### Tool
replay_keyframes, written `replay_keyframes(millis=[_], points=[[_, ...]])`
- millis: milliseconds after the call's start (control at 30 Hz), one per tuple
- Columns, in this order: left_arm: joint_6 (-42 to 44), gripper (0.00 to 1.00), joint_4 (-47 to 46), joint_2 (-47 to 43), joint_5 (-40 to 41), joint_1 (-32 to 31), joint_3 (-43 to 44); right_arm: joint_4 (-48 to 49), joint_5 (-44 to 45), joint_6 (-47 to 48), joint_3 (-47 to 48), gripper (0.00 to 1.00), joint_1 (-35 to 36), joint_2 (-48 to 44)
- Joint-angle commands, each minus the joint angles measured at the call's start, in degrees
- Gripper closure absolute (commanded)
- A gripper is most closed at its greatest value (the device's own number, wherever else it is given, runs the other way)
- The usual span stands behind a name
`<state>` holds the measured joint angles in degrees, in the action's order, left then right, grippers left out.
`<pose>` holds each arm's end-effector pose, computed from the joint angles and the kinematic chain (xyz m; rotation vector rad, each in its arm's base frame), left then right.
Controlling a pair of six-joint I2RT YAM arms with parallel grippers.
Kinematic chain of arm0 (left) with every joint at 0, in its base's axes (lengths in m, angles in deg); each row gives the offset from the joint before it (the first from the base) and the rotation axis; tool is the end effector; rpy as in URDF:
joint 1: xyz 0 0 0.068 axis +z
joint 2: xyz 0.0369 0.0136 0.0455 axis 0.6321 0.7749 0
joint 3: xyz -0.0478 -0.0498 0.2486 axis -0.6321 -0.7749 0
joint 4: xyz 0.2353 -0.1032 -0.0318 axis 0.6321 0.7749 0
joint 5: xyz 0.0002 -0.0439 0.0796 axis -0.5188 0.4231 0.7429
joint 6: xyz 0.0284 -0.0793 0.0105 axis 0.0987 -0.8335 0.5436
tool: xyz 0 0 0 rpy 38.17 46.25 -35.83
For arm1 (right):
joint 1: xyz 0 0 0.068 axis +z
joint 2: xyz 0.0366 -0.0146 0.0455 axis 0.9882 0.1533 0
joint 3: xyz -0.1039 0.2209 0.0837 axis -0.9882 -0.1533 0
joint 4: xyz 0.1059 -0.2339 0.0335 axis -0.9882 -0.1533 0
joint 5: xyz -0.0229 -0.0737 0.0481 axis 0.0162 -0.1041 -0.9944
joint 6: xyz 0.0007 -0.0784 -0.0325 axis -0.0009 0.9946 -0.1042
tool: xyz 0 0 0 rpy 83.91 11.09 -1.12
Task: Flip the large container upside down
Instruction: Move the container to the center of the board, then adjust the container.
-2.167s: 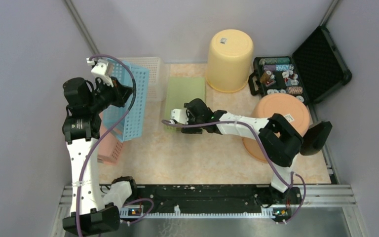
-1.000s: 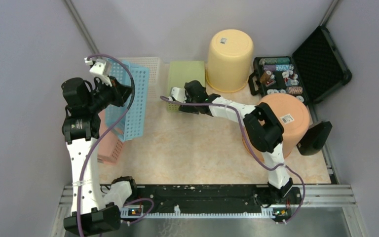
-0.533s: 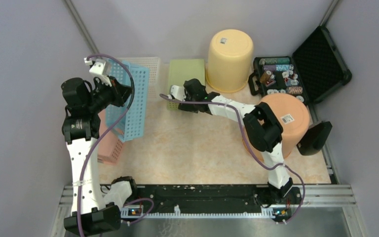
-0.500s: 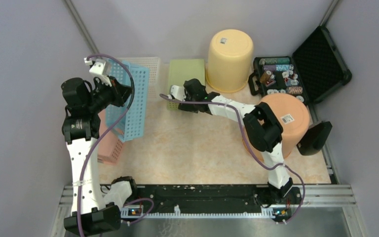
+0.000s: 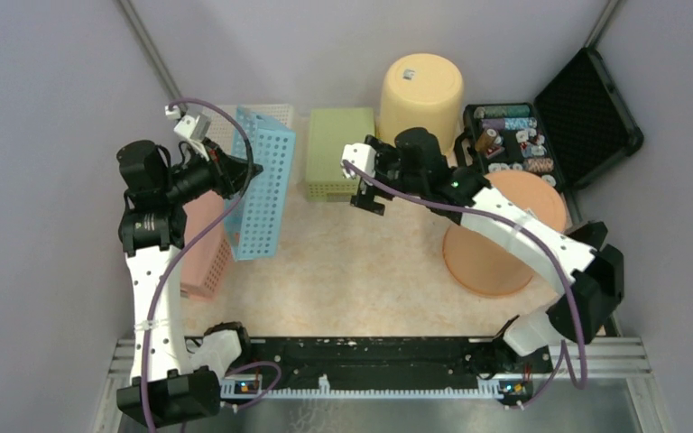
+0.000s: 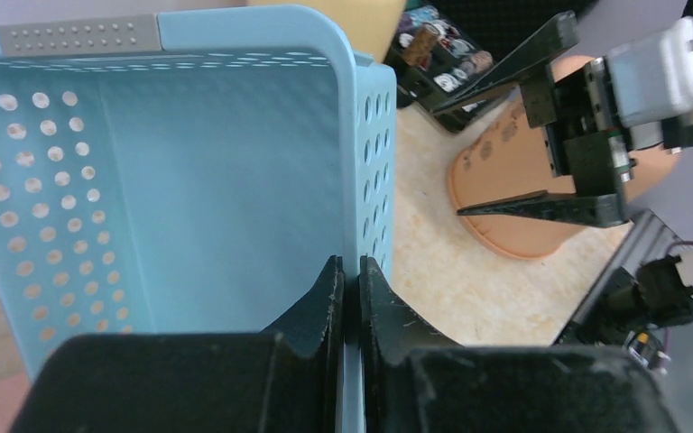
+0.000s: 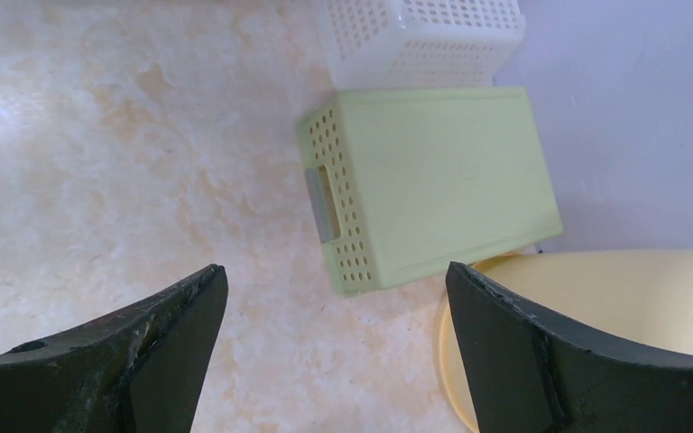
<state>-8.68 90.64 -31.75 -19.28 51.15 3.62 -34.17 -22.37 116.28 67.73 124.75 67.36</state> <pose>0.2264 -0.0146 0.4125 0.4128 1.7171 -0.7791 0.2661 0.2773 0.3288 -1.4545 1.4499 0.3011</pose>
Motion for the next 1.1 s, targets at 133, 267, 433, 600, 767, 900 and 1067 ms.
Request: replay_keyframes(millis=[133, 267, 433, 600, 767, 900, 1067], points=[[-1.8, 1.00, -7.6, 1.6, -11.4, -4.6, -1.2, -3.4, -5.8, 2.6, -5.2, 0.09, -0.6, -13.2], [2.8, 1.00, -4.2, 4.1, -9.4, -12.5, -0.2, -6.6, -6.8, 5.1, -4.8, 0.09, -0.8, -17.2], [14.3, 1.00, 7.4, 11.6, -9.7, -21.9, 4.6, -10.4, -4.2, 8.8, -2.2, 0.09, -1.4, -18.7], [25.1, 1.00, 19.0, 17.4, -13.8, -25.8, 9.5, -16.8, -6.9, 13.4, 2.2, 0.10, -4.8, -19.4], [32.2, 1.00, 23.9, 17.7, -20.8, -26.1, 9.9, -26.6, -13.5, 19.7, 7.4, 0.12, -5.7, -18.0], [38.4, 1.00, 29.4, 18.1, -23.1, -26.9, 10.8, -30.4, -17.2, 22.8, 10.5, 0.14, -5.7, -15.7], [42.9, 1.00, 33.6, 18.2, -23.4, -29.1, 10.8, -31.2, -18.0, 24.8, 12.9, 0.17, -5.7, -12.5]])
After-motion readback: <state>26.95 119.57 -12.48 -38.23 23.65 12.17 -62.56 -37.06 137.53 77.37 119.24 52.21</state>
